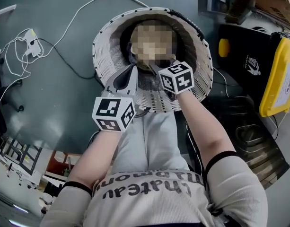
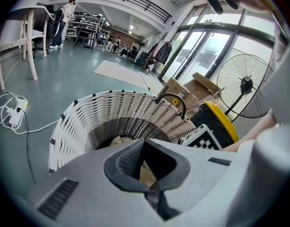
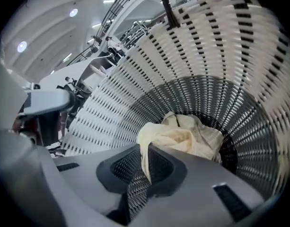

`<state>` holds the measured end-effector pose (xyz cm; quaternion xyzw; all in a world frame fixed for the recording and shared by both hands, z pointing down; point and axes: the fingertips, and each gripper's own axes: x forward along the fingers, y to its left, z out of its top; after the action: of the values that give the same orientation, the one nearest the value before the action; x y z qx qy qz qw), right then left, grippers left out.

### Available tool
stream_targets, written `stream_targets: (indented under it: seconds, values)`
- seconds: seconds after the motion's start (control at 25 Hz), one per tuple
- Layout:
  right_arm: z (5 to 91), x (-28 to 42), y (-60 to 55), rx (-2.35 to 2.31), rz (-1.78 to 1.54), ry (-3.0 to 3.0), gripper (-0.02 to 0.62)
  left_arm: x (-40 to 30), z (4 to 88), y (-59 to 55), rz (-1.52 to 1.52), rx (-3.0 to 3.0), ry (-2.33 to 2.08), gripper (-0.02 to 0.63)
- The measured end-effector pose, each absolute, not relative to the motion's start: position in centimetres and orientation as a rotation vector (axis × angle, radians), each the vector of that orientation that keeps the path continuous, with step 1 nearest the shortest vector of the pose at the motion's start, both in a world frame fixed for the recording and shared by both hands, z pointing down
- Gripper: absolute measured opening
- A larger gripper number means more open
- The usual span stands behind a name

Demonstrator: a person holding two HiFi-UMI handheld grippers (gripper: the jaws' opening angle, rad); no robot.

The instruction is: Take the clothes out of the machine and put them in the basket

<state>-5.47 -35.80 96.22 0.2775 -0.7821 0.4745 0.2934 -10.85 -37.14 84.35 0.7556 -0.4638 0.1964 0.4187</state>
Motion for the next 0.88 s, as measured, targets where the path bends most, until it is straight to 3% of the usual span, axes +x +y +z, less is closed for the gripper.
stream_targets:
  seconds: [0.44,0.48,0.56,0.6,0.72,0.88]
  values:
    - [102.9,-4.0,-35.8,0.84,1.115,-1.965,0.054,-10.1,85.4,-39.9,0.409,1.969,-1.158,0.008]
    - [103.4,-3.5,-35.9,0.865,1.108,-1.939,0.062,-10.1,85.4,-39.9,0.405,1.978,-1.155,0.008]
    - [104.3,-2.6,-35.9,0.911,1.124,-1.884,0.164,-10.2,85.4,-39.9,0.396,1.984,-1.153,0.008]
    - [104.5,-2.4,-35.8,0.927,1.137,-1.863,0.183,-10.3,85.4,-39.9,0.389,1.983,-1.156,0.008]
    - [104.5,-1.8,-35.5,0.956,1.141,-1.833,0.183,-10.4,84.7,-39.7,0.357,1.982,-1.169,0.008]
    - [103.7,-1.3,-34.5,0.959,1.141,-1.79,0.229,-10.4,83.2,-39.0,0.337,1.984,-1.183,0.006]
